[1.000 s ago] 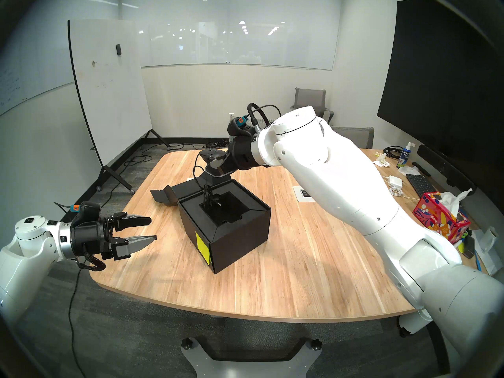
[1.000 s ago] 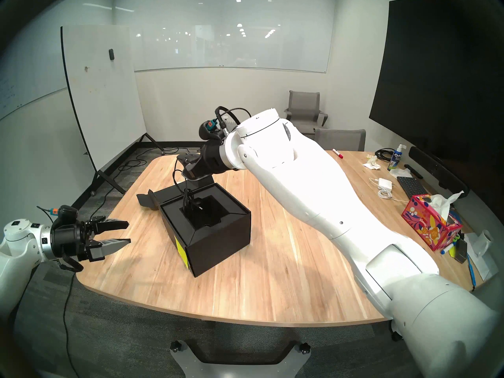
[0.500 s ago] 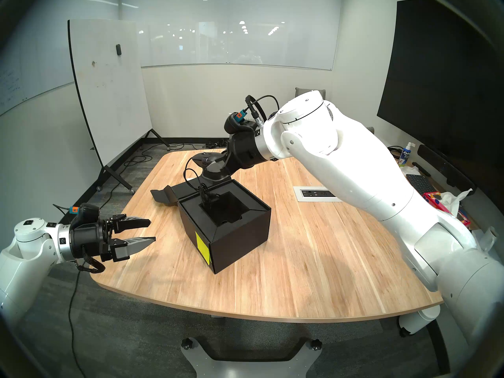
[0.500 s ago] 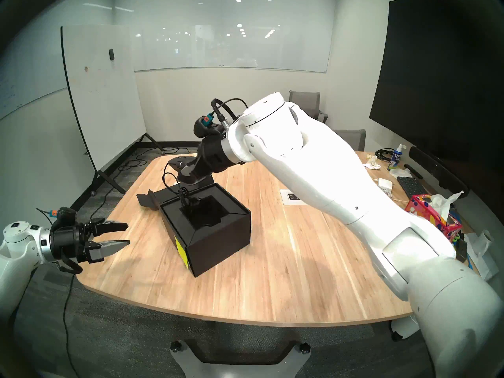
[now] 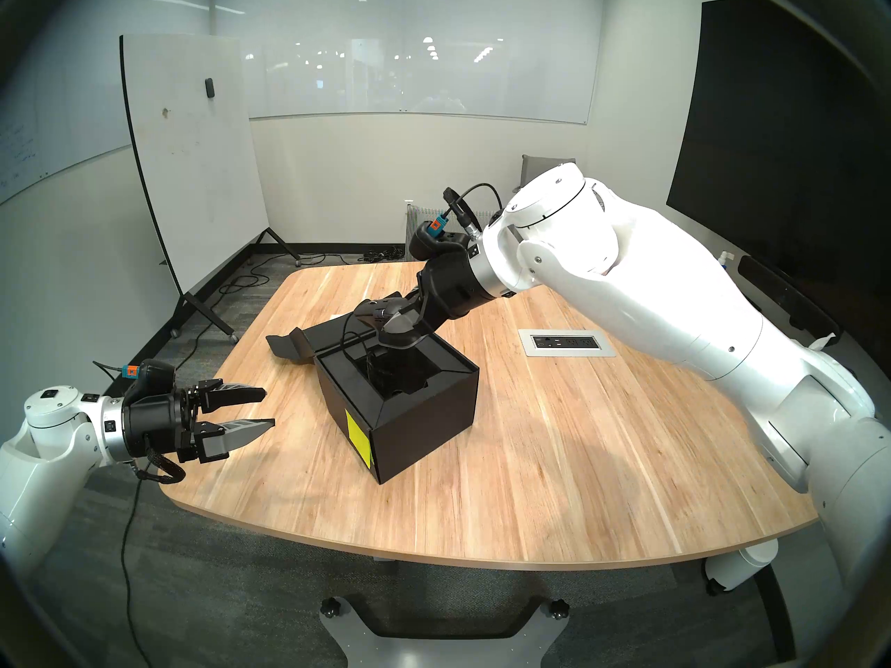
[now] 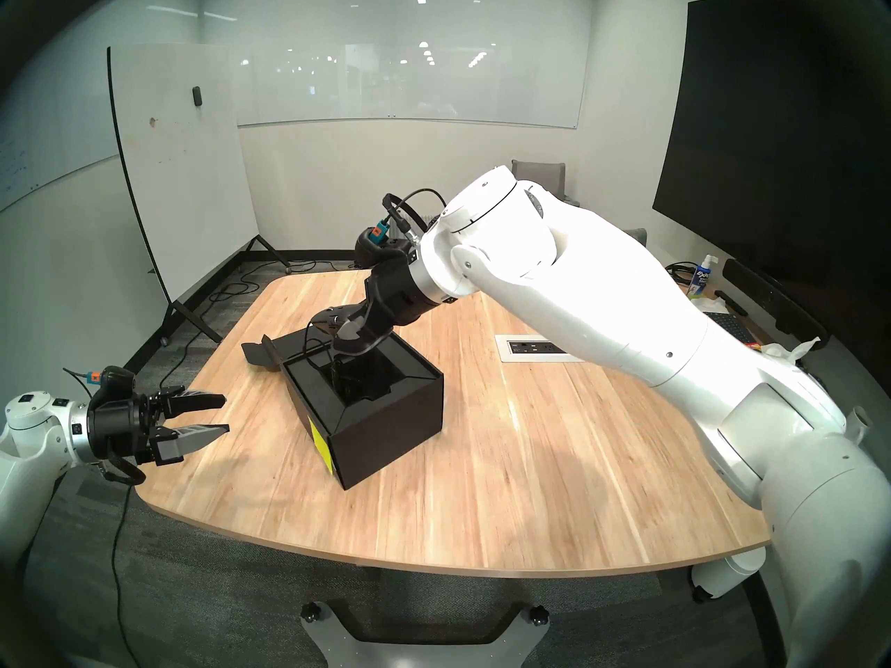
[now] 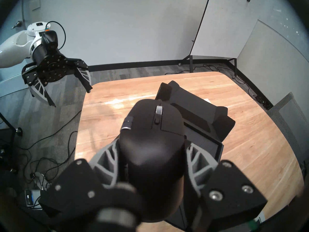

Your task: Open the box and place the mouse inside

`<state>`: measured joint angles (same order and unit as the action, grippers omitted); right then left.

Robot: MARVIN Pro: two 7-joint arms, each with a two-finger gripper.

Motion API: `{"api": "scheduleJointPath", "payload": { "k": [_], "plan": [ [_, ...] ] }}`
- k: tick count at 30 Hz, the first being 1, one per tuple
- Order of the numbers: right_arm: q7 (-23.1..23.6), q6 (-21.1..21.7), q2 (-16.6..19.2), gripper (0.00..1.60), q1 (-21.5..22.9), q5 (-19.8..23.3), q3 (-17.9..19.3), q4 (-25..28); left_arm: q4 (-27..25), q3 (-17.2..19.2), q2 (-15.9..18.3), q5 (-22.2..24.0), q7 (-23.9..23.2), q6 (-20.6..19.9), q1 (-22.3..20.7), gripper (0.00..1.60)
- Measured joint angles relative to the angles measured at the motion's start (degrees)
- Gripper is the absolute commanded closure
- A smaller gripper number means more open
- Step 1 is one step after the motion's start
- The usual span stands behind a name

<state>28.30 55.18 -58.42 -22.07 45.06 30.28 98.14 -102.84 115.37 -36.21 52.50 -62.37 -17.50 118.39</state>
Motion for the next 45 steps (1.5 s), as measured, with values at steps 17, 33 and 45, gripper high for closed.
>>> {"api": "scheduleJointPath", "payload": {
  "k": [17,33,45],
  "plan": [
    [-6.7,0.0,2.2,1.6,5.0,10.2,-8.9,-1.7,-0.1,0.2,-0.4,-0.3,0.0,-0.4,-0.3,0.0],
    [-12.0,0.0,1.8,1.6,8.5,17.8,-15.1,-3.4,-0.2,0.3,-0.7,-0.6,-0.1,-0.6,-0.5,0.0],
    [-12.5,-0.1,-3.1,1.6,8.9,17.8,-17.3,-11.0,-0.2,0.3,-0.9,-0.8,-0.2,-0.7,-0.7,0.0]
  ]
}}
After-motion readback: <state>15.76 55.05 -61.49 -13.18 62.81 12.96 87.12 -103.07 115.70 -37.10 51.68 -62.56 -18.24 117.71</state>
